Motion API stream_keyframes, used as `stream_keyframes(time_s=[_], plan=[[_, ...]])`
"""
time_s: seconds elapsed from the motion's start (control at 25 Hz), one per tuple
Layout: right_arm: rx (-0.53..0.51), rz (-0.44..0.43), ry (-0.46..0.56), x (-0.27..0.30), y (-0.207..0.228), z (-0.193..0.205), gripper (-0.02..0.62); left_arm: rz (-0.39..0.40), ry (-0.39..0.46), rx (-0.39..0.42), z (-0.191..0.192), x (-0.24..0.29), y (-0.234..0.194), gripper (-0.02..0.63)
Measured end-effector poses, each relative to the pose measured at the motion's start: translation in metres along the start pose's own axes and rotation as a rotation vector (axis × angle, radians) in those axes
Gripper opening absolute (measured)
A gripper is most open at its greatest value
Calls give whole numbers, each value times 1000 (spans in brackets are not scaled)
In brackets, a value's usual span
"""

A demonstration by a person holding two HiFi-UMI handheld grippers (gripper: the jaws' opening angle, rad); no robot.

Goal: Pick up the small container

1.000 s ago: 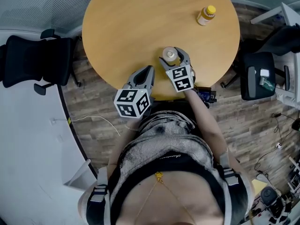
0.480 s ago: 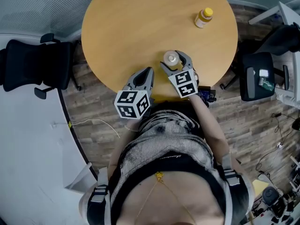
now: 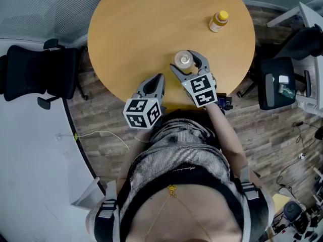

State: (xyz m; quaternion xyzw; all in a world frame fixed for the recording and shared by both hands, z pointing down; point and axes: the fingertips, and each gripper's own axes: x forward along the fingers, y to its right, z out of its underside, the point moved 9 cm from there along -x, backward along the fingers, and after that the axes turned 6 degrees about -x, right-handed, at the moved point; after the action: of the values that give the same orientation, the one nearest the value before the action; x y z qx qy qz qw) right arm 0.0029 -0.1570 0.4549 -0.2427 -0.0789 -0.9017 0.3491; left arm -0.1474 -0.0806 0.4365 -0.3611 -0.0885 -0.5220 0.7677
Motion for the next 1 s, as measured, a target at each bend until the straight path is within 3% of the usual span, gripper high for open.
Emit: stream_keyframes(time_s=[0.4, 1.0], plan=[[-5, -27, 58, -18, 0, -50, 333, 4, 0, 0, -1, 1, 0, 25], [-17, -35, 60, -33, -3, -66, 333, 8, -1, -3, 0, 3, 1, 25]])
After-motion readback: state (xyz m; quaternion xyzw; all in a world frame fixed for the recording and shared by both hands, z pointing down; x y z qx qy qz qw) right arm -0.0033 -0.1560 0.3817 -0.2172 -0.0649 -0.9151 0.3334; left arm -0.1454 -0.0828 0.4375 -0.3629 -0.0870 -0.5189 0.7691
